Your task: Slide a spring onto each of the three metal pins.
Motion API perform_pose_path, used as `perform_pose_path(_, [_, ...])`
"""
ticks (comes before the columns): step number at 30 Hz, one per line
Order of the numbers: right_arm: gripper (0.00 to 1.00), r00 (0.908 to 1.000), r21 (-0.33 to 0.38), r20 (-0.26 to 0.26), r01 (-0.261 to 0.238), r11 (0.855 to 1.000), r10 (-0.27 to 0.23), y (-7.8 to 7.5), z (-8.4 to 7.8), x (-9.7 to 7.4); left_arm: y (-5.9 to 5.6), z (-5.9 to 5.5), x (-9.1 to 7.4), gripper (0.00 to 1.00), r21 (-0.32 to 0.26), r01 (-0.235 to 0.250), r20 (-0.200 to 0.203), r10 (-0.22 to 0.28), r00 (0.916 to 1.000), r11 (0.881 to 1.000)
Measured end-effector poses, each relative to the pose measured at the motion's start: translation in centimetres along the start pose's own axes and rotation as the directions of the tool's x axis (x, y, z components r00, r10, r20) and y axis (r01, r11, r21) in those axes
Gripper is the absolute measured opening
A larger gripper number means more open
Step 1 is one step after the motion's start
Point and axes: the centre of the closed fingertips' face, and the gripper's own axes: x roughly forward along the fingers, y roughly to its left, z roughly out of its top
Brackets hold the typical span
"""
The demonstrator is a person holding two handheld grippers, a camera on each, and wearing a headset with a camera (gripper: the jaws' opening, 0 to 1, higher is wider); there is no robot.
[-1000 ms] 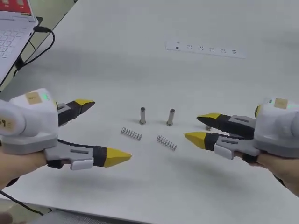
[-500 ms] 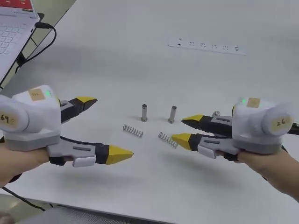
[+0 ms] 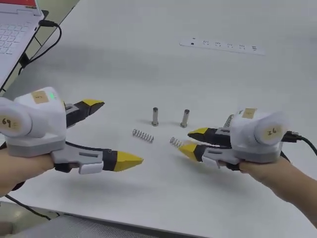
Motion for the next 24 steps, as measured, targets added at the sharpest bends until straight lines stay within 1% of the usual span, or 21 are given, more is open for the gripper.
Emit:
perform_pose_path(3, [0.22, 1.0000, 0.004, -0.008, -0.002, 1.000, 0.002, 0.2, -0.3, 0.4, -0.2, 0.0, 0.1, 0.99, 0.002, 0.004, -0.003, -0.004, 1.0000, 1.000])
perform_pose_path(13, [0.17, 0.9996, 0.023, -0.020, 0.019, 1.000, -0.019, -0.4, -0.8, 0.8, -0.3, -0.3, 0.0, 0.99, -0.003, 0.003, -0.007, -0.003, 1.0000, 1.000])
perform_pose_path(15, [0.16, 0.9995, 0.020, -0.024, 0.019, 1.000, -0.019, -0.4, -0.9, 0.9, -0.3, -0.2, 0.0, 0.99, -0.010, 0.005, 0.000, -0.005, 1.0000, 1.000])
perform_pose_path(19, [0.15, 0.9992, 0.020, -0.036, 0.019, 1.000, -0.019, -0.4, -1.4, 1.0, -0.5, -0.4, 0.1, 0.99, -0.008, 0.008, -0.005, -0.008, 1.0000, 1.000])
perform_pose_path(21, [0.14, 0.9994, 0.020, -0.032, 0.016, 1.000, -0.015, -0.2, -1.4, 1.0, -0.5, -0.3, 0.0, 0.99, -0.010, 0.007, -0.002, -0.007, 1.0000, 1.000])
perform_pose_path(24, [0.12, 0.9990, 0.004, -0.038, 0.023, 1.000, -0.022, -0.3, -1.6, 1.0, -0.4, -0.4, -0.1, 0.99, -0.013, 0.003, -0.003, -0.003, 1.0000, 1.000])
